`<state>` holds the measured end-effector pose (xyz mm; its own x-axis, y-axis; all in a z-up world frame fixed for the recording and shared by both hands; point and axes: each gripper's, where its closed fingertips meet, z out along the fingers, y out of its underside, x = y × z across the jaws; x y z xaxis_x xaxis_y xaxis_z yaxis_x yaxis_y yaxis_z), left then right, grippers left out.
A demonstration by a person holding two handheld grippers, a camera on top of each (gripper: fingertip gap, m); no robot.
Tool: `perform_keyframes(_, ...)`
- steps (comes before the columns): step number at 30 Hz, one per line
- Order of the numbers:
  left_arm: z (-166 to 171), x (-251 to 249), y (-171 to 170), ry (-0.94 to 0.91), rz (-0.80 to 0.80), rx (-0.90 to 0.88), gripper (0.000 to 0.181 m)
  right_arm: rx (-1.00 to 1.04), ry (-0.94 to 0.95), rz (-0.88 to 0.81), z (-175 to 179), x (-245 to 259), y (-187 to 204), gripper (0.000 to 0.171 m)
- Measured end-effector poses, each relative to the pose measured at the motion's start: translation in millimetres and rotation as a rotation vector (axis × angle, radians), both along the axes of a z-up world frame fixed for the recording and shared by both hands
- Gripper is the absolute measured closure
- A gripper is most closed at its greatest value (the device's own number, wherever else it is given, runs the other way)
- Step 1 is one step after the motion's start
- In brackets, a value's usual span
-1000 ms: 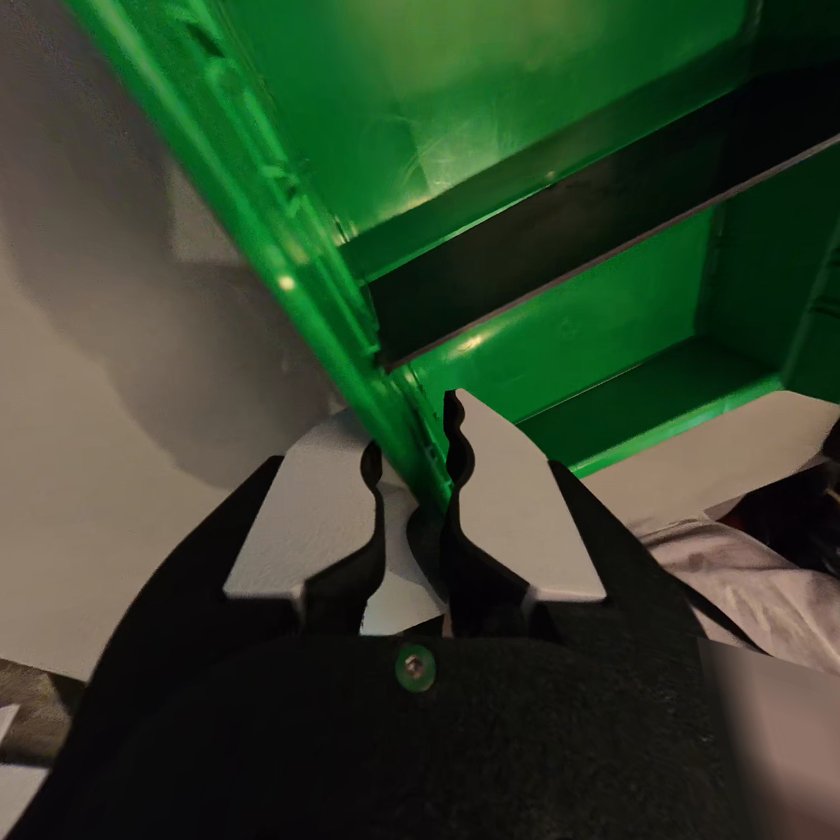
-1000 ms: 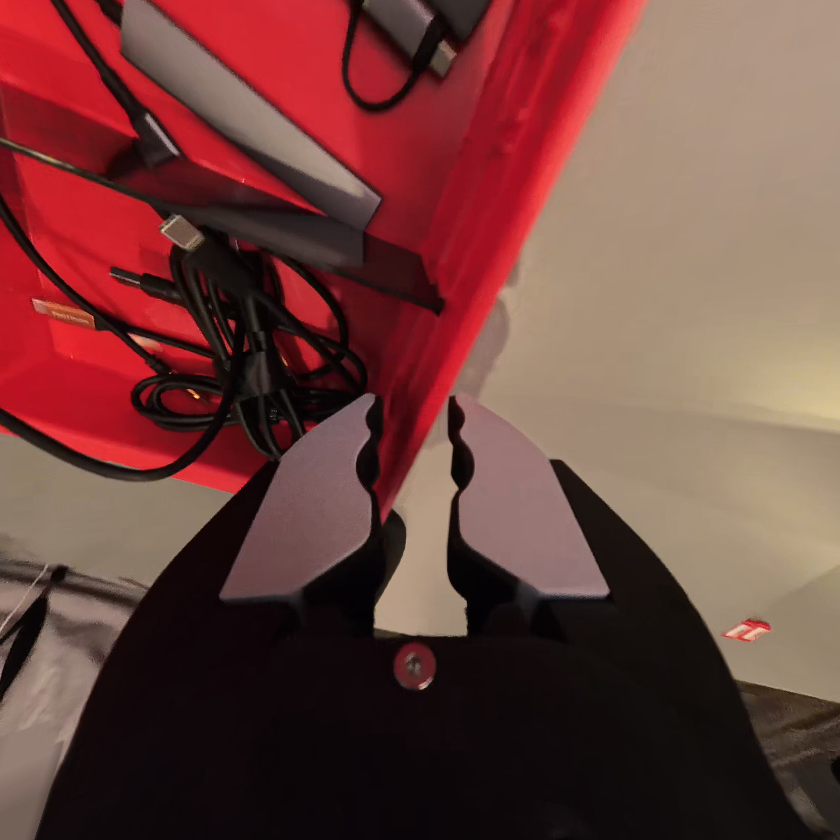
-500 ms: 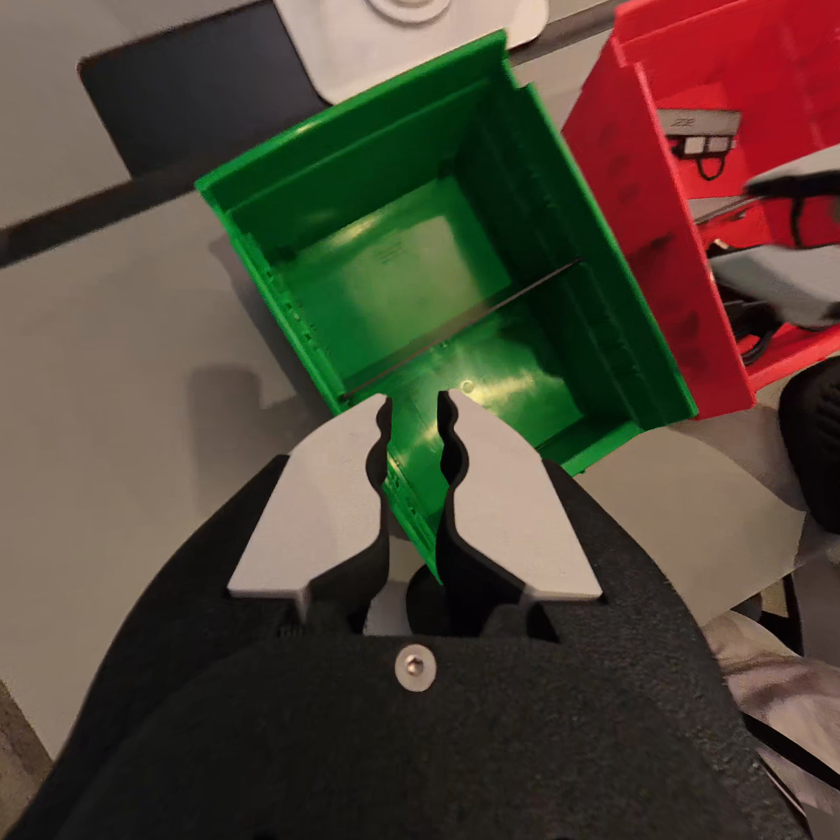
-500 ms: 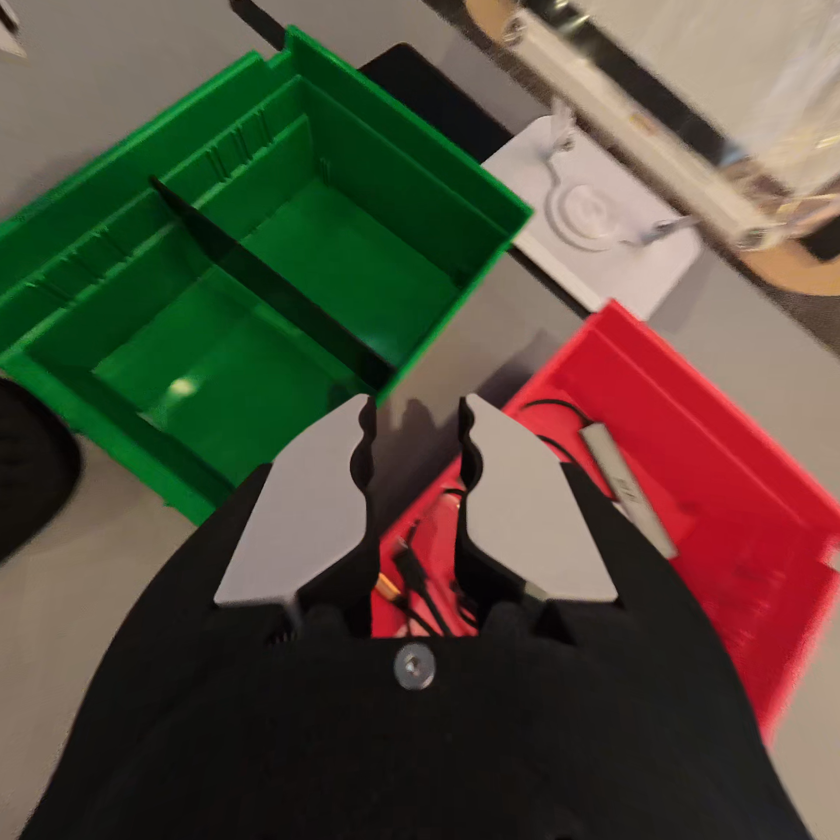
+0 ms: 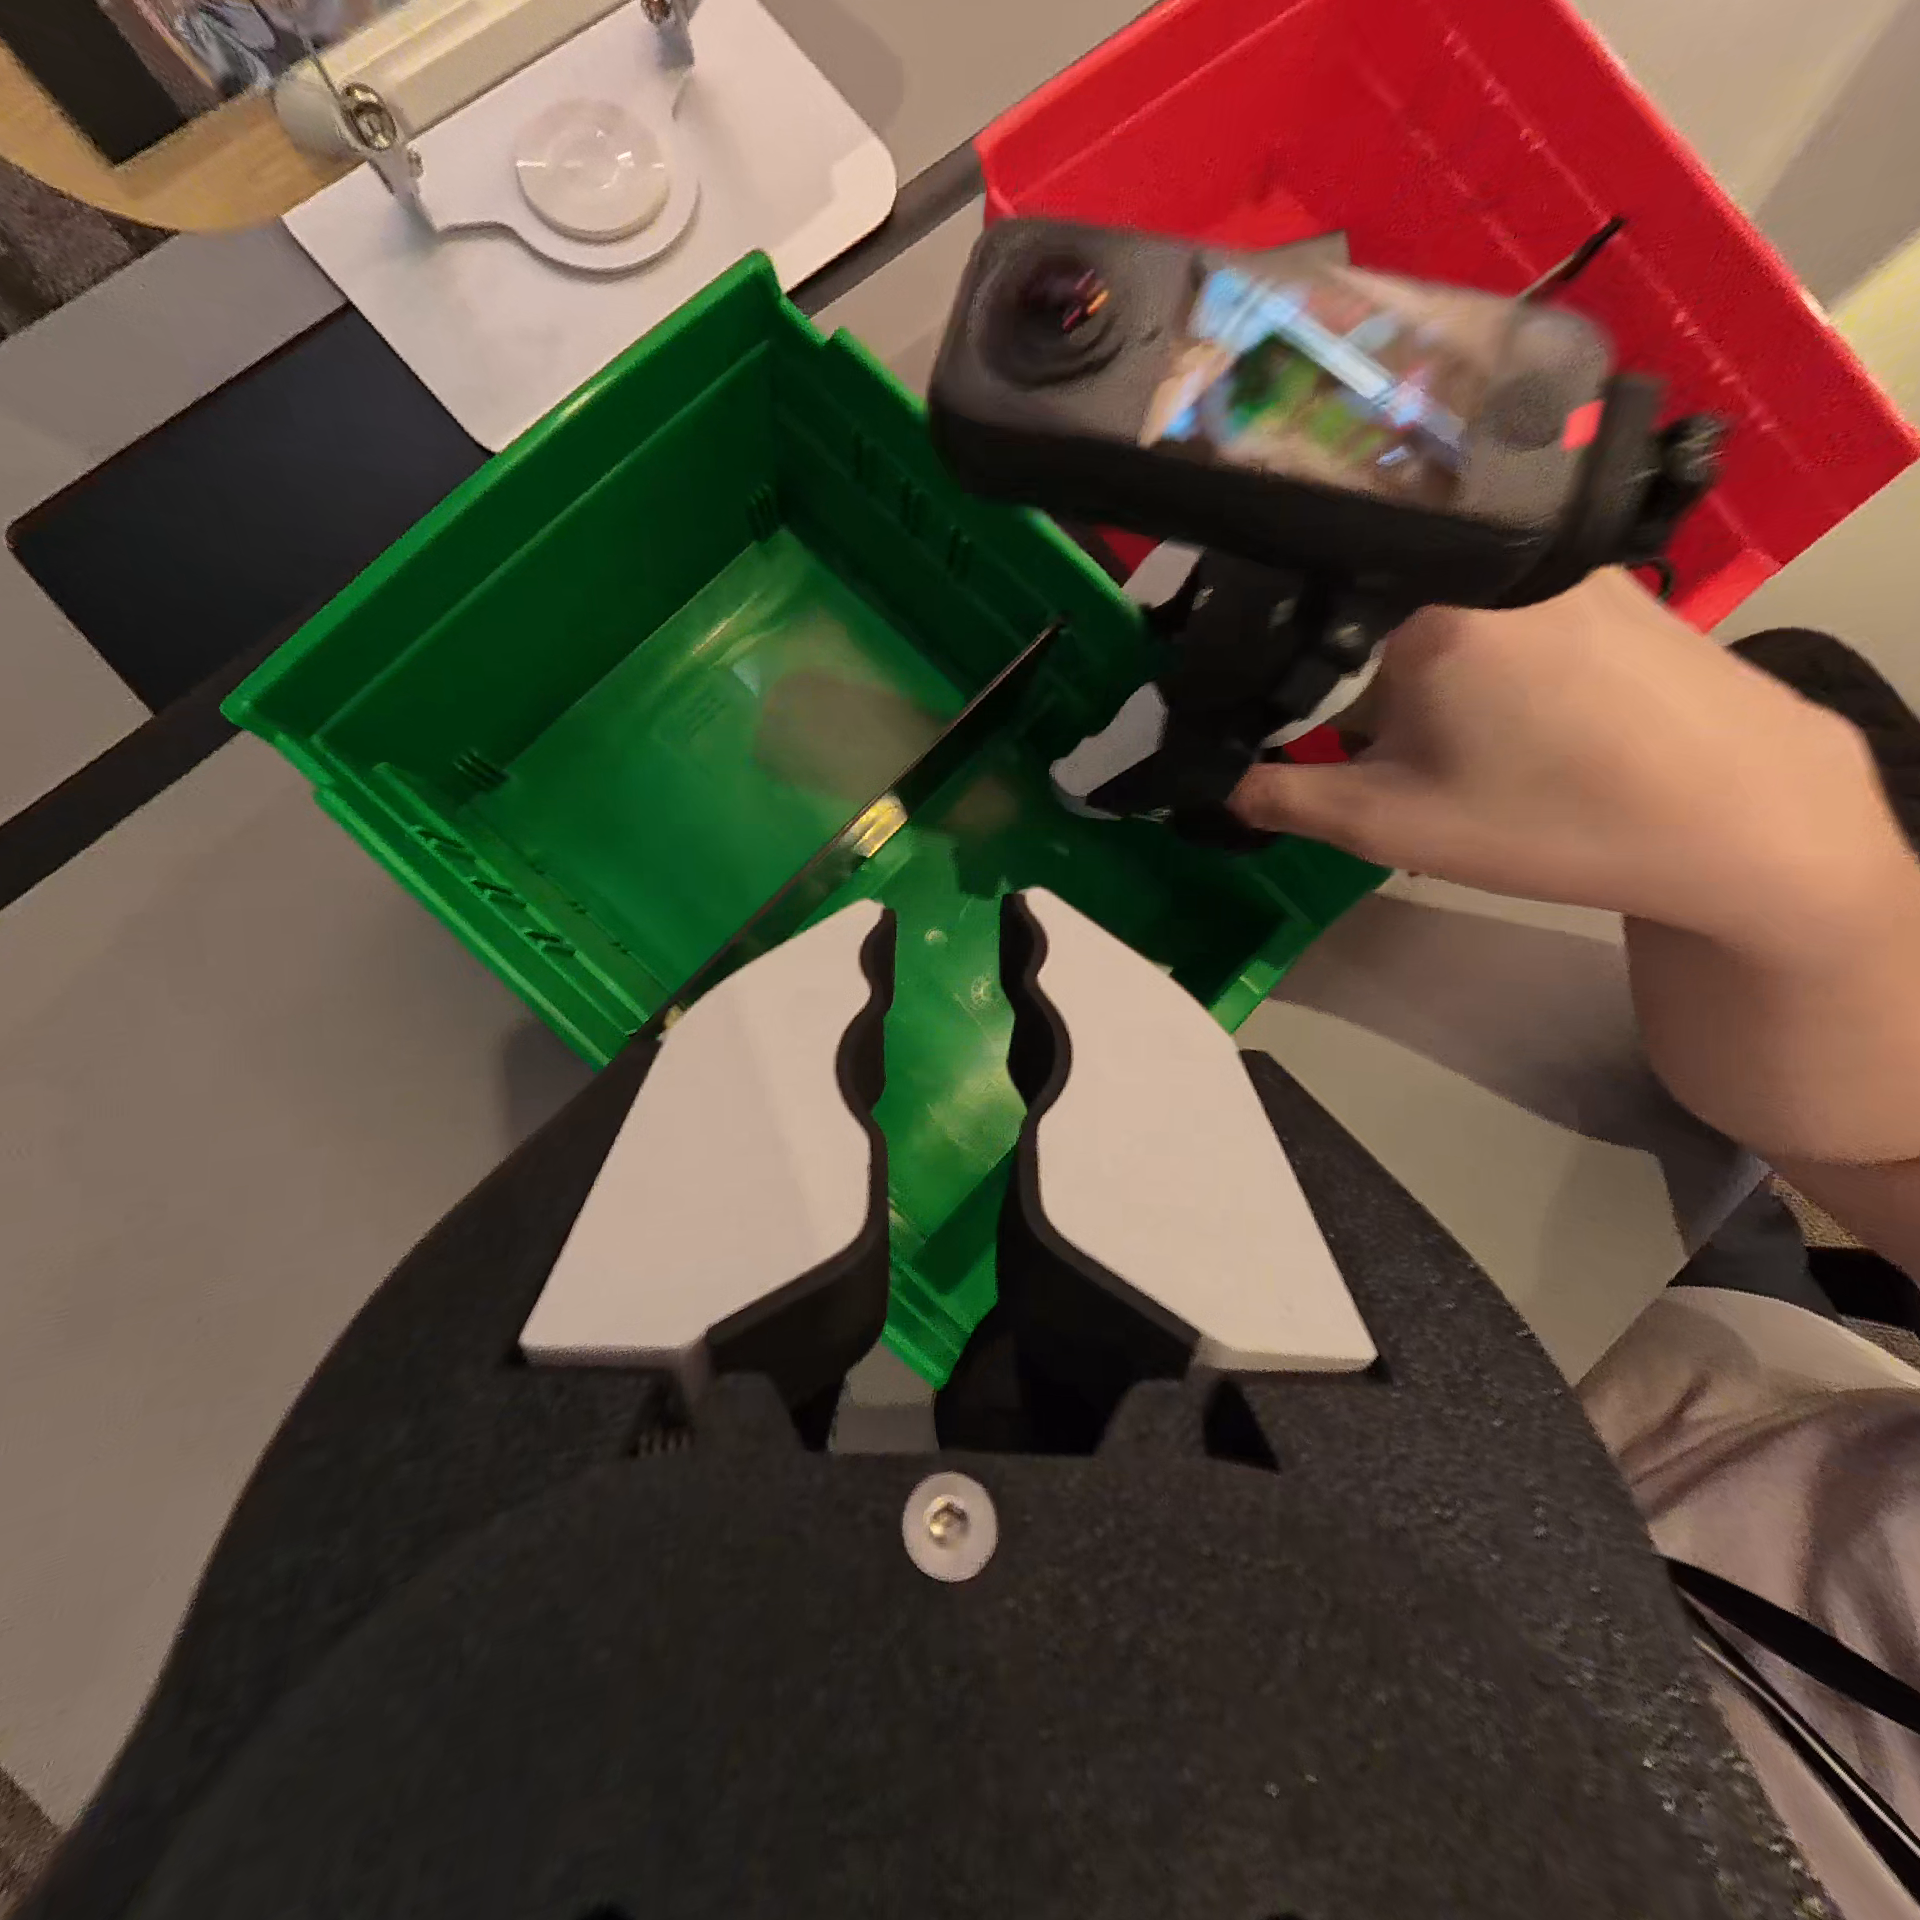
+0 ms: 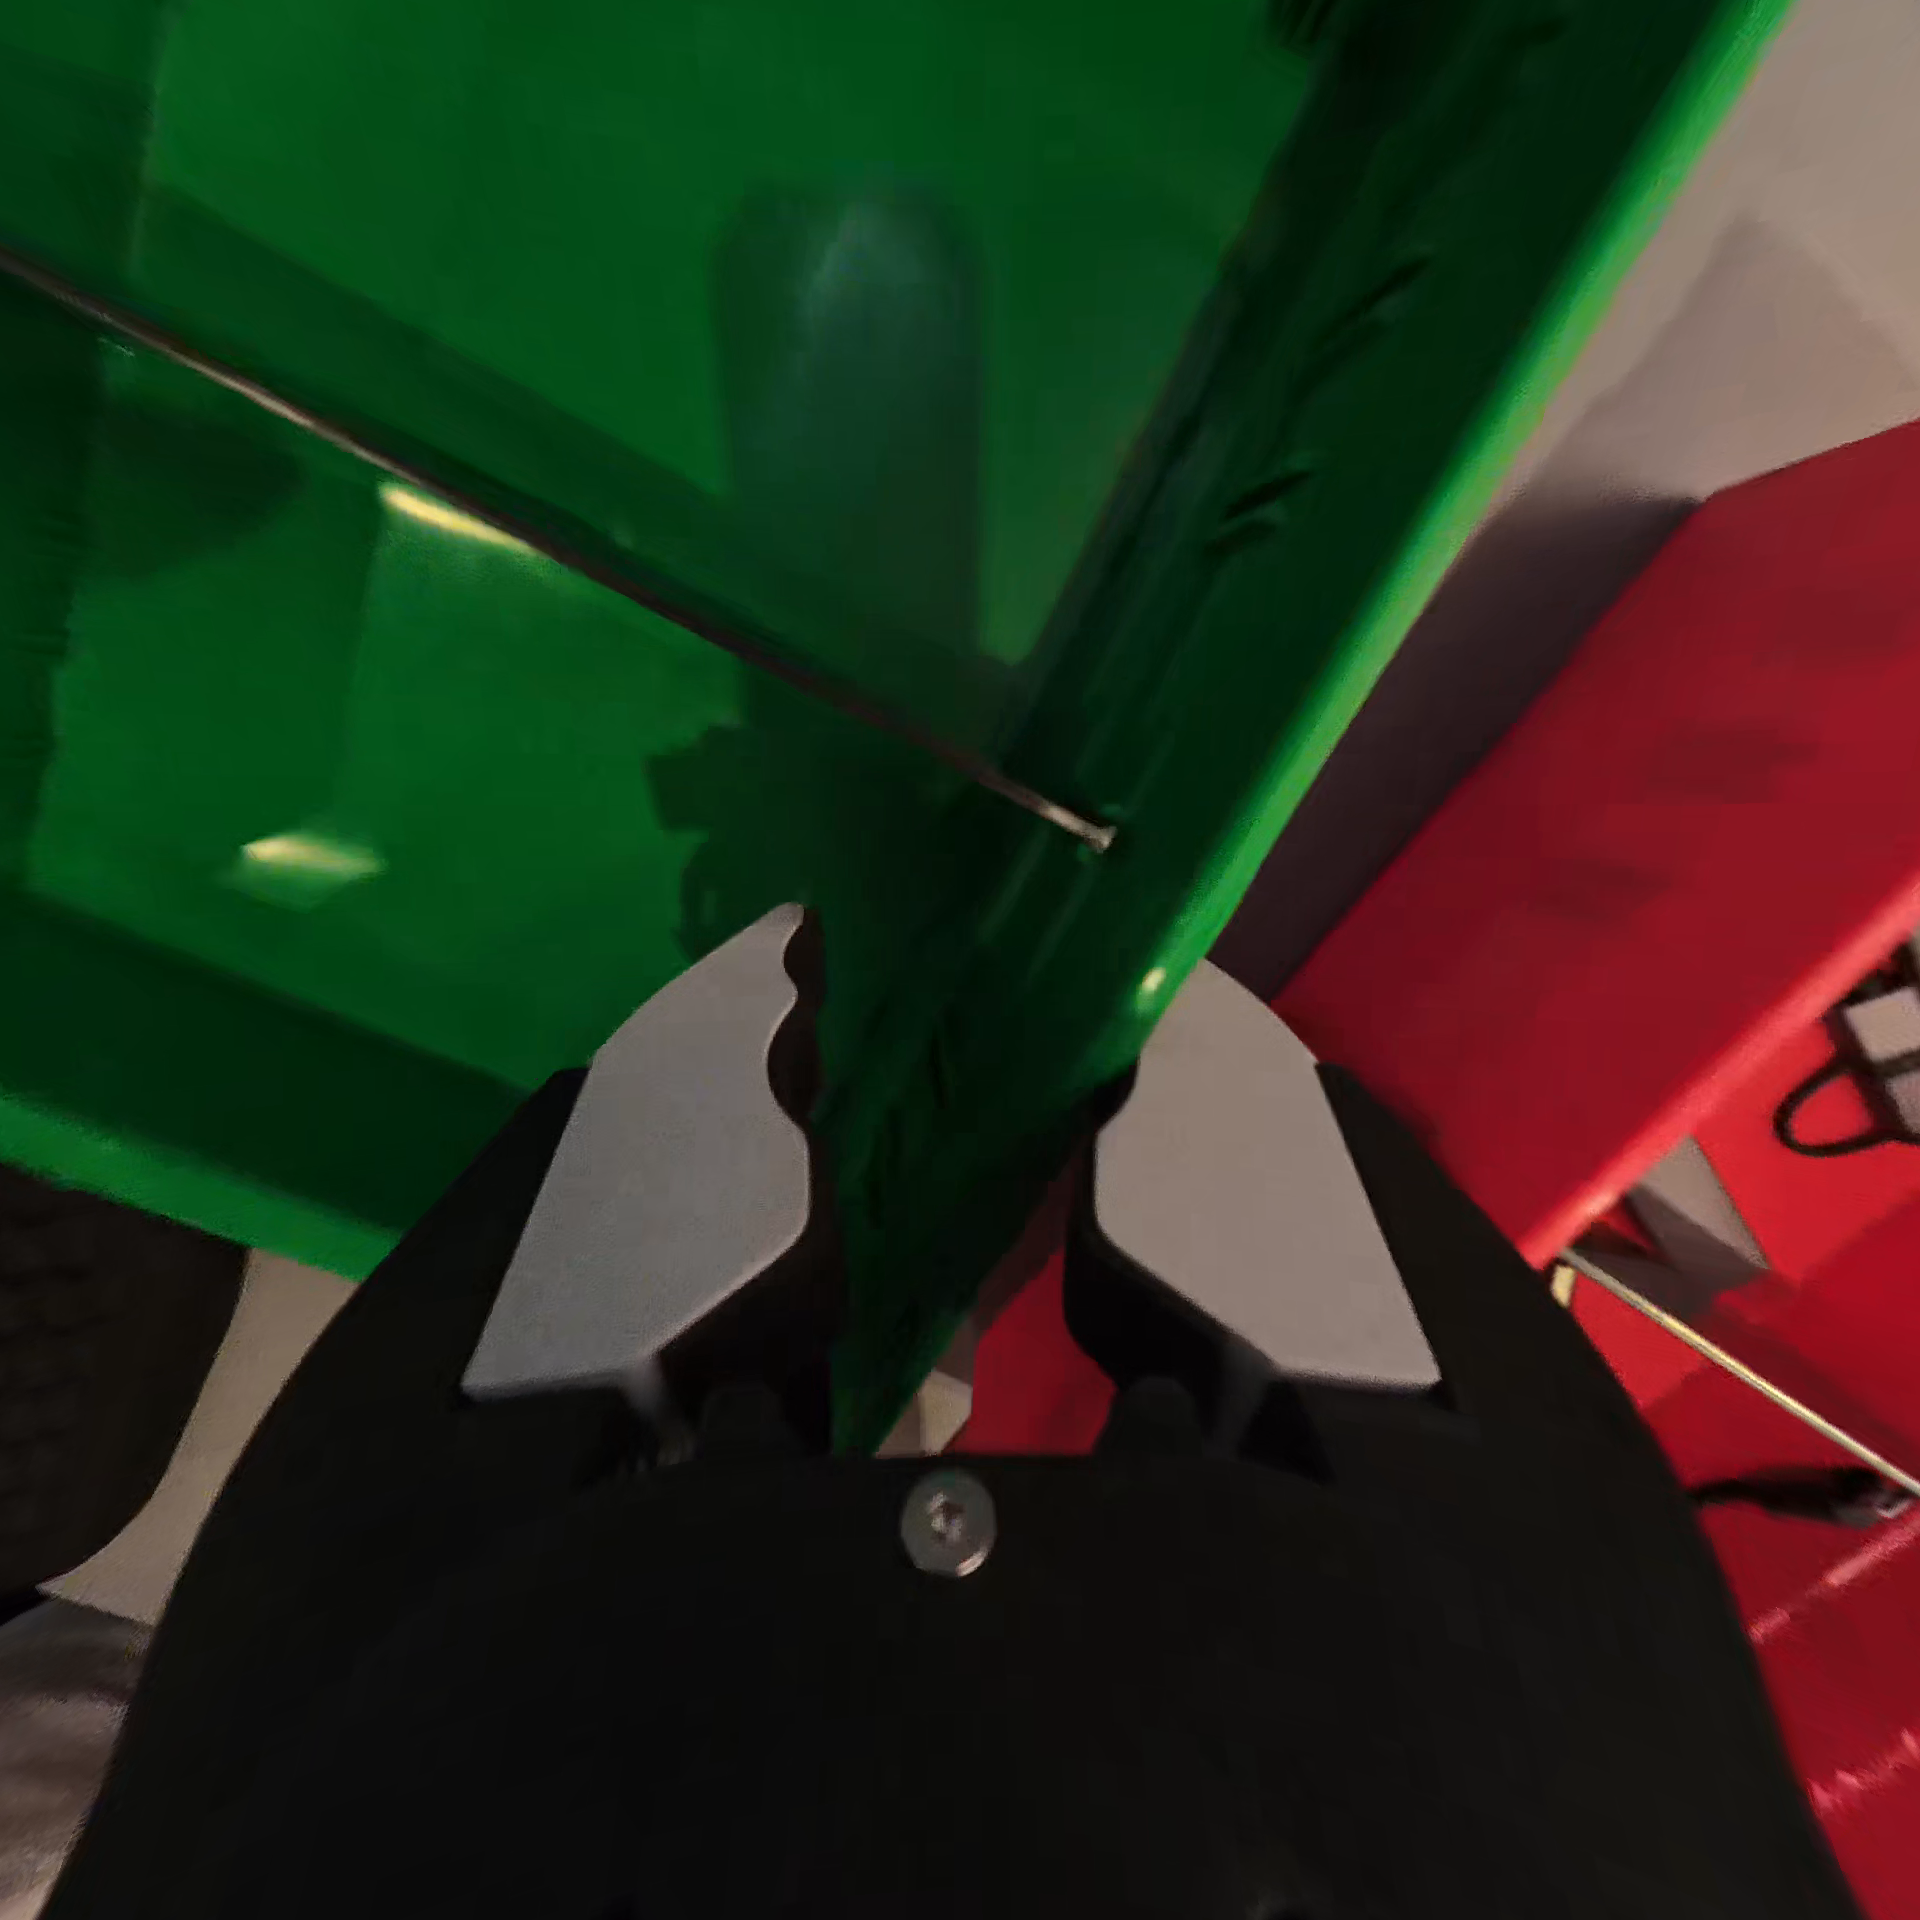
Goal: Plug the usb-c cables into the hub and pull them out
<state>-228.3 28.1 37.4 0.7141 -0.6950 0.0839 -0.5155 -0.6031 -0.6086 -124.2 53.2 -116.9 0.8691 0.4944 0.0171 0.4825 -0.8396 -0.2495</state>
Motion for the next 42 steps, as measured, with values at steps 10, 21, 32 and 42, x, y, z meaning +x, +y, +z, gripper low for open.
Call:
perform_keyframes(10, 13.9, -14.1, -5.5, -0.095, -0.004, 0.024, 0.163, -0.087, -0.077, -0.089, -13.5, 5.4, 9.7, 0.140)
perform_keyframes(21, 25.9, -19.1, -11.1, -0.152, -0.019, 0.058, 0.163, -0.260, 0.080, -0.116, -22.7, -9.6, 0.2, 0.164)
perform_keyframes(32, 149.4, -43.8, -25.2, -0.620, 0.126, 0.545, 0.137, -0.303, 0.162, 0.001, 31.2, -29.3, 8.4, 0.165)
perform_keyframes(42, 203.5, -78.6, -62.0, -0.836, 0.212, 0.825, 0.094, -0.169, 0.140, -0.125, 157.0, 122.4, -8.6, 0.166)
